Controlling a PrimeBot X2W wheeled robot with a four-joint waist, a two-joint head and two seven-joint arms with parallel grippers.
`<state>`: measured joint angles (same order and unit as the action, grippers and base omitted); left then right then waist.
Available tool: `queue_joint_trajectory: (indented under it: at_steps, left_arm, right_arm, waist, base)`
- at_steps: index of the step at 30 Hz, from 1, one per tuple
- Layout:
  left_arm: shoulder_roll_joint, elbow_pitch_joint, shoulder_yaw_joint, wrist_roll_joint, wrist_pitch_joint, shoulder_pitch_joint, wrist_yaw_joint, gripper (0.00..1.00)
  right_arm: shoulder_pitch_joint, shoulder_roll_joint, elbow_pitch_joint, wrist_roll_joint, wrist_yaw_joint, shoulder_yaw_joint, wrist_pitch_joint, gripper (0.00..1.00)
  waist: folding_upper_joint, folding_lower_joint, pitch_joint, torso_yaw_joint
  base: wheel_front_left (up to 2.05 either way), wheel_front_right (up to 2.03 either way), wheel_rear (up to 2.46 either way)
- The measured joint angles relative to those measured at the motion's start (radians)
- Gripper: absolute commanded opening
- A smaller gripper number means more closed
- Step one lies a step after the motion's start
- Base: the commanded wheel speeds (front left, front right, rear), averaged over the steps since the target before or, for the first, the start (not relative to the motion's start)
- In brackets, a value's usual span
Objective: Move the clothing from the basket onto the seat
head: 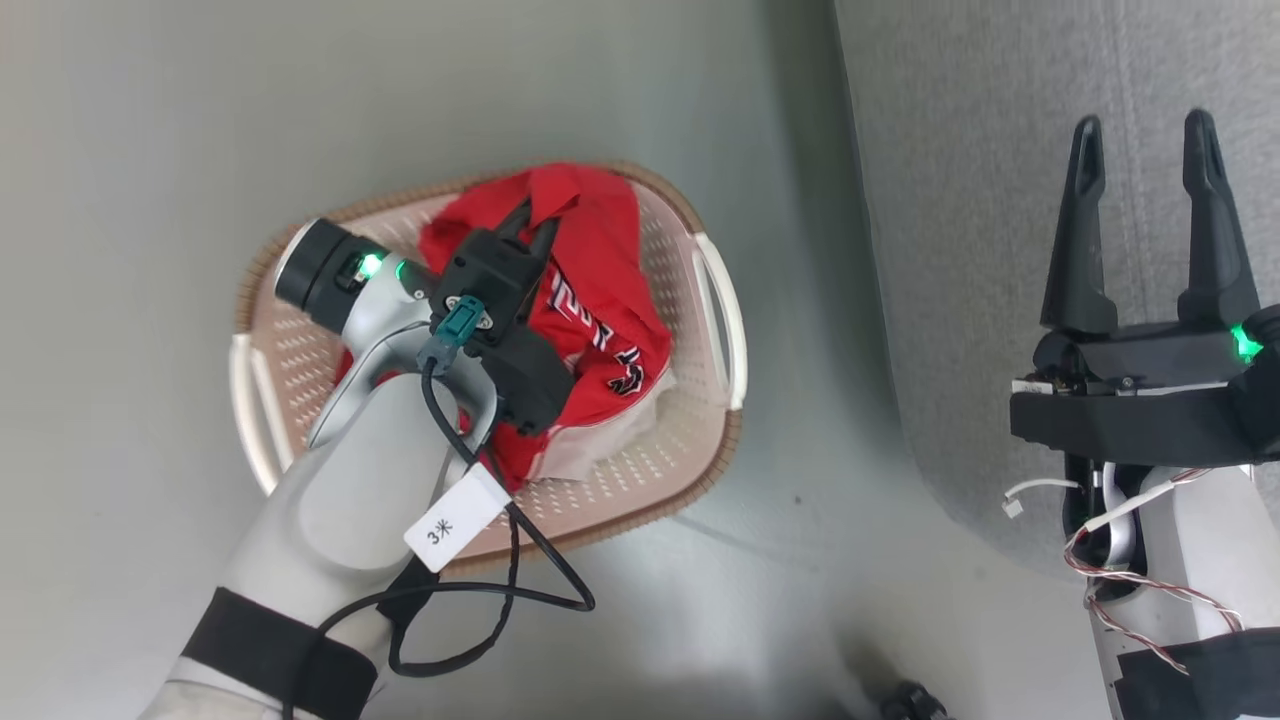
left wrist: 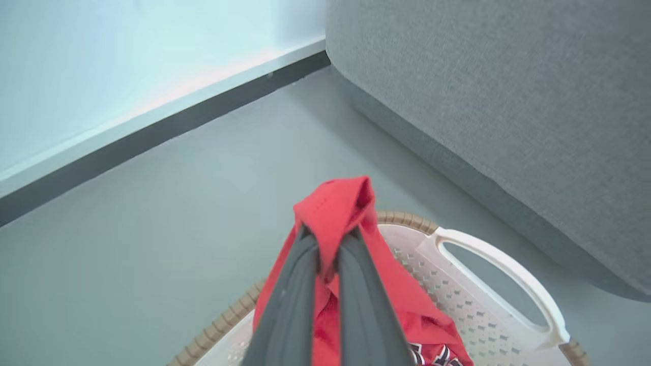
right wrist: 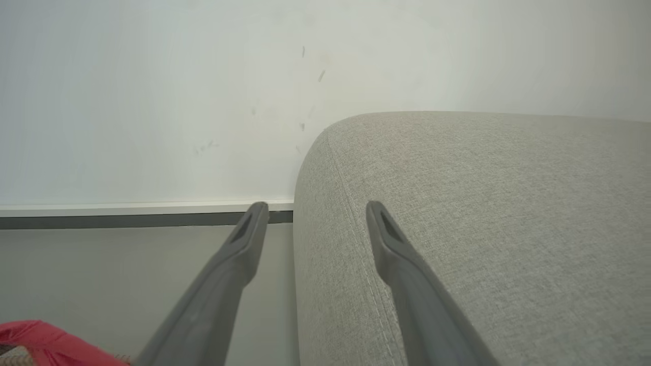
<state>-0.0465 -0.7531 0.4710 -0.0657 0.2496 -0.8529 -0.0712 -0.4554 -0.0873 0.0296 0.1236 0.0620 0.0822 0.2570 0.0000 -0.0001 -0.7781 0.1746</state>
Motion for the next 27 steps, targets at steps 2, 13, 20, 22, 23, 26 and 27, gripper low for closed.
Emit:
queue_joint_trajectory:
  at_steps: [2, 13, 20, 22, 23, 26, 27]
  left_arm:
    - [0.000, 0.027, 0.012, -0.008, 0.000, 0.001, -0.001, 0.00]
    - [0.002, 0.153, 0.077, -0.096, 0.000, 0.007, -0.010, 0.00]
    - [0.003, 0.177, 0.095, -0.127, 0.000, 0.002, -0.018, 0.00]
    - [0.004, 0.181, 0.095, -0.136, 0.000, -0.002, -0.018, 0.00]
    - [0.004, 0.182, 0.094, -0.143, 0.000, -0.004, -0.018, 0.00]
    - [0.005, 0.182, 0.093, -0.170, 0.000, -0.012, -0.018, 0.00]
    - [0.005, 0.181, 0.093, -0.179, 0.000, -0.016, -0.018, 0.00]
  right_arm:
    - [0.005, -0.002, -0.011, 0.000, -0.001, -0.005, 0.000, 1.00]
    - [0.068, -0.010, -0.080, 0.000, -0.010, -0.026, 0.000, 1.00]
    - [0.092, -0.011, -0.131, 0.000, -0.028, -0.023, 0.000, 1.00]
    - [0.101, -0.011, -0.146, 0.000, -0.035, -0.021, 0.000, 1.00]
    - [0.102, -0.011, -0.155, 0.000, -0.037, -0.020, 0.000, 1.00]
    - [0.105, -0.010, -0.169, 0.000, -0.040, -0.019, 0.000, 1.00]
    - [0.109, -0.010, -0.174, 0.000, -0.043, -0.018, 0.000, 1.00]
  waist:
    - [0.0000, 0.0000, 0.028, -0.012]
    - [0.0000, -0.0001, 0.188, -0.073]
    - [-0.0001, -0.0001, 0.293, -0.108]
    - [-0.0001, -0.0001, 0.323, -0.116]
    - [-0.0001, -0.0001, 0.338, -0.120]
    - [-0.0001, -0.0001, 0.369, -0.128]
    - [-0.0001, -0.0001, 0.384, -0.131]
  base:
    - [0.00, 0.00, 0.00]
    - [0.00, 0.00, 0.00]
    - [0.00, 0.00, 0.00]
    - [0.00, 0.00, 0.00]
    - [0.00, 0.00, 0.00]
    - [0.00, 0.00, 0.00]
    - [0.00, 0.00, 0.00]
